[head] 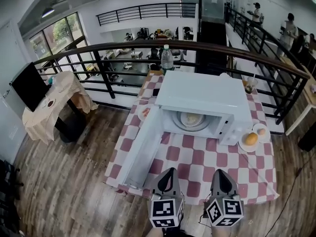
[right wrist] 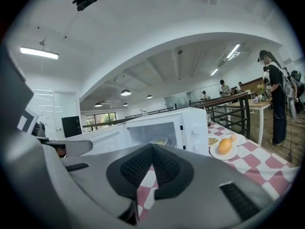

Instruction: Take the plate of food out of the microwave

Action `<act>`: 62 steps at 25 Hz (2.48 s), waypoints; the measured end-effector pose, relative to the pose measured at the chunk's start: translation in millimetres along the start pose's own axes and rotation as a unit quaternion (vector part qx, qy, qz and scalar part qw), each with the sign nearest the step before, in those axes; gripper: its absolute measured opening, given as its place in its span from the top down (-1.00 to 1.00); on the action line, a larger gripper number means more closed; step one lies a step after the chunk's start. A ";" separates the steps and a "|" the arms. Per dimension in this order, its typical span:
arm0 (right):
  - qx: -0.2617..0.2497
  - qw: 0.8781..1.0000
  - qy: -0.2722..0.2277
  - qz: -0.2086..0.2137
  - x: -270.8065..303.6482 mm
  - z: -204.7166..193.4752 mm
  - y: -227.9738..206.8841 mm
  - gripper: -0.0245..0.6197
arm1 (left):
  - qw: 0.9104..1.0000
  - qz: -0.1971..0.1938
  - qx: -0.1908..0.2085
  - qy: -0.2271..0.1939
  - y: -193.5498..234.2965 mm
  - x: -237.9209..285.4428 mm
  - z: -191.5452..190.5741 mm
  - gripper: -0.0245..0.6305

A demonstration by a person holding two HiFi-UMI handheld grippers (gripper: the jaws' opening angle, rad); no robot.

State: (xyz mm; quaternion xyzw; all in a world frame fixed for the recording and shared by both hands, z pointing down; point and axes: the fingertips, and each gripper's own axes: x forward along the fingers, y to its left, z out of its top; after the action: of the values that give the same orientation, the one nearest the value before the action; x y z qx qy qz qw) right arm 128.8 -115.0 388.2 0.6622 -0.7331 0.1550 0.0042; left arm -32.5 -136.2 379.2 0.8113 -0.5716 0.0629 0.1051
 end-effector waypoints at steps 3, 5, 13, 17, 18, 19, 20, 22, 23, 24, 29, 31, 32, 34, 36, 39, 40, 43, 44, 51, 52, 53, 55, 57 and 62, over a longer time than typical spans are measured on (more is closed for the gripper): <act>0.000 1.000 0.001 -0.005 17.9 4.7 -0.2 0.95 | 1.000 -0.008 0.002 0.001 5.1 19.7 5.2 0.90; 0.001 1.000 0.002 -0.008 30.0 7.5 0.3 0.95 | 1.000 -0.013 0.001 0.003 8.9 31.7 8.4 0.90; 0.004 1.000 0.010 -0.016 78.9 11.8 2.9 0.95 | 0.999 -0.029 -0.005 0.018 24.8 76.7 10.3 0.90; 0.007 1.000 0.014 -0.016 103.1 11.4 6.1 0.95 | 0.999 -0.040 -0.006 0.031 31.4 99.3 8.3 0.90; 0.007 1.000 0.015 -0.015 108.7 11.3 6.8 0.95 | 0.999 -0.042 -0.007 0.032 33.4 104.6 8.2 0.90; 0.006 1.000 0.014 -0.013 114.0 11.5 8.0 0.95 | 0.998 -0.043 -0.007 0.033 36.1 109.8 8.2 0.90; 0.006 1.000 0.013 -0.011 119.0 11.7 9.3 0.95 | 0.998 -0.043 -0.007 0.035 39.3 114.6 8.0 0.90; 0.007 1.000 0.014 -0.010 127.7 10.7 10.0 0.95 | 0.998 -0.043 -0.008 0.038 45.3 123.3 6.6 0.90; 0.008 1.000 0.016 -0.011 131.7 9.7 9.5 0.95 | 0.998 -0.043 -0.008 0.040 47.8 127.2 5.5 0.90; 0.008 1.000 0.017 -0.012 135.6 8.7 9.0 0.95 | 0.998 -0.043 -0.009 0.041 49.9 131.1 4.4 0.90; 0.010 0.999 0.027 -0.015 146.2 3.5 8.0 0.95 | 0.998 -0.047 -0.015 0.046 52.4 143.1 0.5 0.90; 0.010 0.999 0.031 -0.014 148.1 1.5 8.1 0.95 | 0.998 -0.048 -0.016 0.048 51.9 145.8 -1.1 0.90; 0.010 0.999 0.033 -0.013 149.9 0.7 8.0 0.95 | 0.997 -0.048 -0.017 0.050 51.5 147.8 -2.3 0.90; 0.016 0.999 0.037 -0.010 154.2 -1.2 7.0 0.95 | 0.997 -0.048 -0.017 0.052 50.4 152.3 -5.8 0.90; 0.027 0.999 0.041 -0.007 158.2 -2.7 5.1 0.95 | 0.997 -0.047 -0.018 0.053 49.0 156.6 -10.1 0.90; 0.055 0.998 0.044 0.002 163.0 -3.9 1.5 0.95 | 0.997 -0.045 -0.027 0.061 45.6 161.3 -14.1 0.90; 0.063 0.997 0.045 0.005 164.5 -4.1 0.6 0.95 | 0.997 -0.044 -0.028 0.063 44.4 162.7 -14.3 0.90; 0.064 0.997 0.050 0.012 170.1 -2.5 -1.9 0.95 | 0.997 -0.041 -0.027 0.065 40.7 168.7 -12.1 0.90; 0.063 0.997 0.051 0.014 172.4 -2.0 -2.5 0.95 | 0.997 -0.041 -0.027 0.066 39.5 171.0 -12.2 0.90; 0.076 0.995 0.065 0.030 197.2 -4.5 -11.3 0.95 | 0.996 -0.038 -0.018 0.075 30.9 189.5 -19.5 0.90; 0.081 0.994 0.066 0.032 201.5 -4.9 -12.6 0.95 | 0.996 -0.039 -0.015 0.079 29.7 192.3 -21.1 0.90; 0.088 0.993 0.068 0.034 206.0 -5.9 -14.1 0.95 | 0.996 -0.040 -0.014 0.082 28.8 195.2 -23.0 0.90; 0.108 0.991 0.073 0.037 215.7 -9.3 -17.5 0.95 | 0.995 -0.040 -0.013 0.087 28.2 200.3 -27.4 0.90; 0.140 0.986 0.080 0.038 224.5 -12.9 -21.5 0.95 | 0.995 -0.040 -0.012 0.091 27.8 203.8 -30.9 0.90; 0.246 0.964 0.094 0.023 240.9 -24.6 -32.7 0.95 | 0.994 -0.039 -0.011 0.097 28.0 210.4 -35.8 0.90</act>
State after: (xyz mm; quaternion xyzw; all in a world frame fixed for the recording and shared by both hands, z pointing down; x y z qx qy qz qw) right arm 126.0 -345.3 469.8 0.6080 -0.6837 0.3927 -0.0935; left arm 13.1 -328.9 463.5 0.8217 -0.5274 0.1314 0.1713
